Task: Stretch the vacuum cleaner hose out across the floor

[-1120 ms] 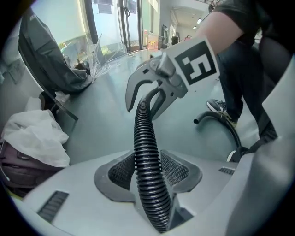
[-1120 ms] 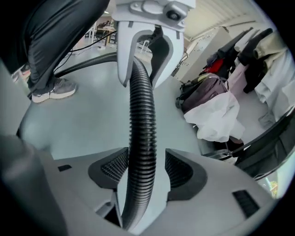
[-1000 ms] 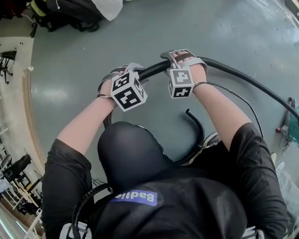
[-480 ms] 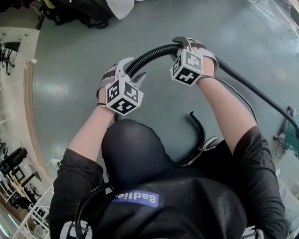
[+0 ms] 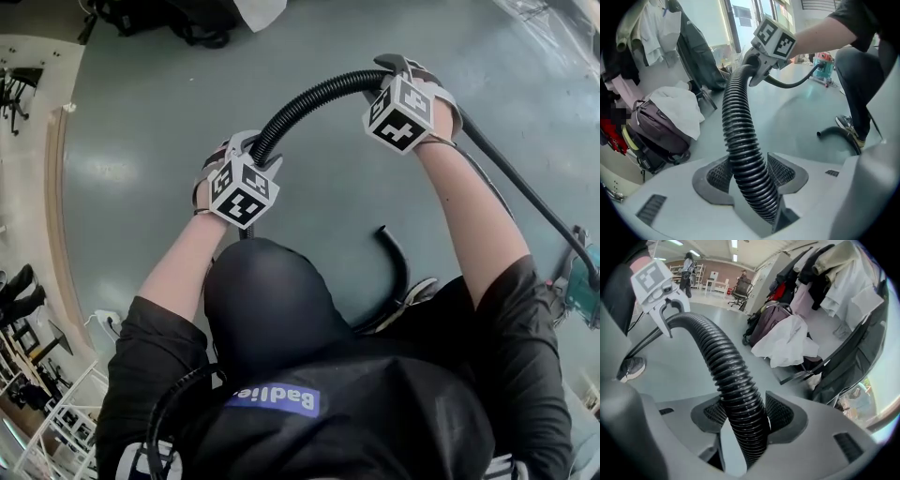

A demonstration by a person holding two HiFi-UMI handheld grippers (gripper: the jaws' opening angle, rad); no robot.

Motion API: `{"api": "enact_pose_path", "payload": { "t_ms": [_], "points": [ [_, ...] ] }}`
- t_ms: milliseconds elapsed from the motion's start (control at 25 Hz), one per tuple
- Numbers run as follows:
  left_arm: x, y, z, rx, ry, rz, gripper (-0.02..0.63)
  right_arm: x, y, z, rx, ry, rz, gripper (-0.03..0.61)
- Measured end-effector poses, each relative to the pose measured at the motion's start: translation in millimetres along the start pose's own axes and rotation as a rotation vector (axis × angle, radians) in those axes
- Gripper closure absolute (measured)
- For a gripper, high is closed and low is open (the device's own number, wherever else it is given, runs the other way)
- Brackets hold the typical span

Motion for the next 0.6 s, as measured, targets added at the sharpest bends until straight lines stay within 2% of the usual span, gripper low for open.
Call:
{"api": "enact_pose_path", "payload": {
  "t_ms": [160, 280, 360, 480, 600],
  "points": [
    [5, -6, -16, 0.029, -0.089, -0.003, 0.388, 38, -12, 9, 0.048, 0.133, -0.084, 0.354],
    [7, -6, -25, 0.067, -0.15, 0.022, 0.39, 65, 3, 13, 0.054, 0.194, -0.233, 0.311],
    [13, -1, -30, 0.091, -0.177, 0.07, 0.39, 82, 32, 14, 0.008, 0.213, -0.331, 0.295],
    [21, 12, -40, 0.129, -0.234, 0.125, 0.388, 102, 95, 17, -0.113, 0.209, -0.447, 0.291],
    [29, 40, -48, 0.113, -0.25, 0.161, 0.388, 116, 141, 24, -0.193, 0.203, -0.489, 0.291]
  ]
}}
Point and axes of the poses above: the fingertips, and each gripper's own axes: z forward along the fingers, x to its left, y out of its top, the point moved 1 cm from there along -z, backward along the fingers, and after that the axes turned 15 degrees about -x, right-handed, at the moved point
